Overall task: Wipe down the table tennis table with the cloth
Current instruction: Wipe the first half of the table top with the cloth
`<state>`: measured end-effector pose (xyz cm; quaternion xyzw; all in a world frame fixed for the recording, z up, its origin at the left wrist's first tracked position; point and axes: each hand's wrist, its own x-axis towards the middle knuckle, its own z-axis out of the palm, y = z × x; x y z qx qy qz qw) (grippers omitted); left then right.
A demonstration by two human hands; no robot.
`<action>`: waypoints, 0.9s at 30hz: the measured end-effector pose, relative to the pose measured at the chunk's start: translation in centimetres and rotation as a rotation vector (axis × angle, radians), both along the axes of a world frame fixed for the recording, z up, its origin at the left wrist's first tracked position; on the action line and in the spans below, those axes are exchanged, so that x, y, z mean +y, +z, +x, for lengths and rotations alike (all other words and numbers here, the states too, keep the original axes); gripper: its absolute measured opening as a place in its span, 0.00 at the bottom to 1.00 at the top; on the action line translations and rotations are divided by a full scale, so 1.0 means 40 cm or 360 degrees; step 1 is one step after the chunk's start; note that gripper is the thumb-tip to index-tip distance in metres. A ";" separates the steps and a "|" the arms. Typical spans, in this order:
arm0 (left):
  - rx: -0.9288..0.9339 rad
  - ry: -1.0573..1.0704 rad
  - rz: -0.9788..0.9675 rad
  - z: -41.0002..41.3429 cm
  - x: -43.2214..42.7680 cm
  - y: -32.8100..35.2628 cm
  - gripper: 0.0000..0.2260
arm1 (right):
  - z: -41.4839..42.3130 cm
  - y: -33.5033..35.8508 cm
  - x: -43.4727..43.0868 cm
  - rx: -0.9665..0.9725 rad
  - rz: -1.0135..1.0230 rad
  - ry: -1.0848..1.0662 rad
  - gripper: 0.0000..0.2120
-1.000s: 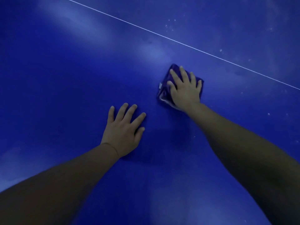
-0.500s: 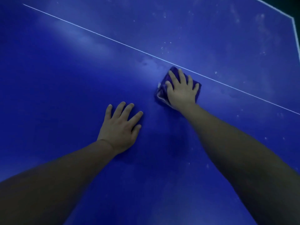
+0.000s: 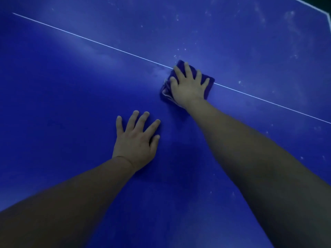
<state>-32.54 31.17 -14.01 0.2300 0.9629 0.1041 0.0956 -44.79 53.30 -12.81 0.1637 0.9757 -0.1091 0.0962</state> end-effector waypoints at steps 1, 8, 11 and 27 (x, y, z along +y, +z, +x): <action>0.0007 -0.0001 0.0005 0.000 -0.001 -0.001 0.25 | 0.011 -0.002 -0.023 0.0015 0.0020 0.0073 0.27; 0.0018 -0.0040 0.0010 0.001 0.002 0.001 0.24 | 0.342 -0.002 0.170 0.0077 0.0264 0.0584 0.26; 0.0058 -0.0071 -0.0052 0.003 0.006 0.003 0.23 | 0.198 0.002 0.230 0.0004 0.0196 0.0022 0.25; -0.0003 -0.0063 -0.0070 0.021 0.051 0.010 0.24 | 0.227 0.004 0.342 0.0027 0.0094 -0.0448 0.25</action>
